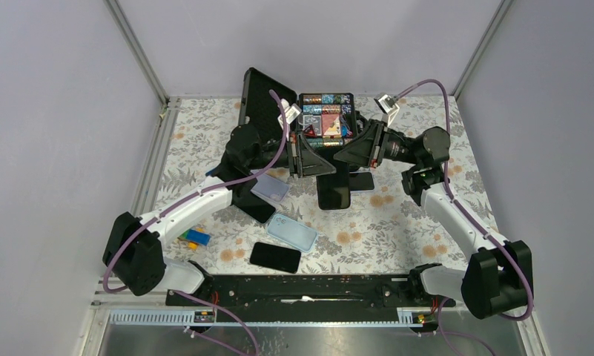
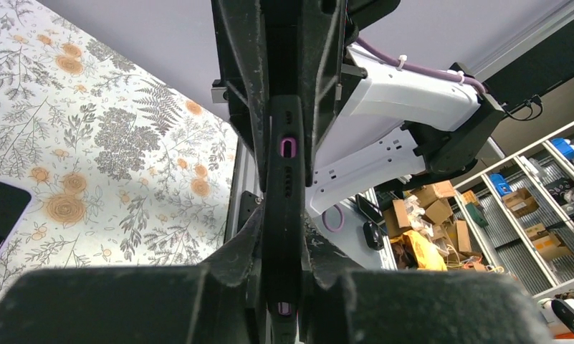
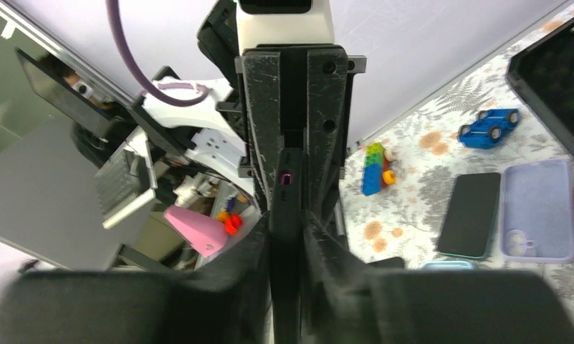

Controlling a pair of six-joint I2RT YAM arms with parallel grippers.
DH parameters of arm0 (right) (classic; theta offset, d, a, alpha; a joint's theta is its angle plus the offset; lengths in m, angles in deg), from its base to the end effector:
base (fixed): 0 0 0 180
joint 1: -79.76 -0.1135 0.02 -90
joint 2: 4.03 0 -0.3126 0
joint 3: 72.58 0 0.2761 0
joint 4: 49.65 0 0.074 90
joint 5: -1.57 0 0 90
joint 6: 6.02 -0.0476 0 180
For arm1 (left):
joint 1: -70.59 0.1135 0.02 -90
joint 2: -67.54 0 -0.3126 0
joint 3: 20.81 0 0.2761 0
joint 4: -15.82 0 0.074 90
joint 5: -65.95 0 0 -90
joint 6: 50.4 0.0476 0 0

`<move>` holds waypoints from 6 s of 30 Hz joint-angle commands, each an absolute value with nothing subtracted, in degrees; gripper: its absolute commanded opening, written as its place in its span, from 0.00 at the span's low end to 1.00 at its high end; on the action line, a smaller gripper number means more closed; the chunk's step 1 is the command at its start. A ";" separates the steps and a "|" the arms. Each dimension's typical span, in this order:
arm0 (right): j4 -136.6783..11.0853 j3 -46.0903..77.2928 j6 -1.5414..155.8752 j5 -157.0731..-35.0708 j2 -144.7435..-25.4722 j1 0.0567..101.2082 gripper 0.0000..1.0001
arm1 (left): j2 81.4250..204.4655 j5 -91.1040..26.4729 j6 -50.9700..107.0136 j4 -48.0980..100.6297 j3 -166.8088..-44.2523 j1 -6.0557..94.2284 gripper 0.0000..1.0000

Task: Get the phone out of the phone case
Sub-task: Pick up the phone at the center of the board, then remove the phone case from the phone.

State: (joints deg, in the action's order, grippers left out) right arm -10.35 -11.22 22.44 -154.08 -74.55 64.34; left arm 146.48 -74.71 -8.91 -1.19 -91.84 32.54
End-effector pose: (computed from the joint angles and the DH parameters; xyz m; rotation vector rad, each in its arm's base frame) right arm 0.2481 0.1134 0.4113 -0.6774 1.4402 1.6806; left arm 0.2422 -0.2363 0.3988 0.7150 1.6205 -1.7788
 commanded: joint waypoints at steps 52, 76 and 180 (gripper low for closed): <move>3.90 -26.26 31.32 -113.70 -70.16 49.16 0.37 | 137.81 -36.03 -43.06 -25.07 -82.39 38.70 0.00; 2.55 -30.23 44.51 -121.17 -64.42 49.09 0.67 | 139.20 -35.35 -44.63 -22.64 -83.64 37.36 0.00; -2.60 -17.67 22.46 -123.92 -65.30 49.44 0.80 | 130.32 -68.40 -25.44 -14.21 -89.55 47.09 0.00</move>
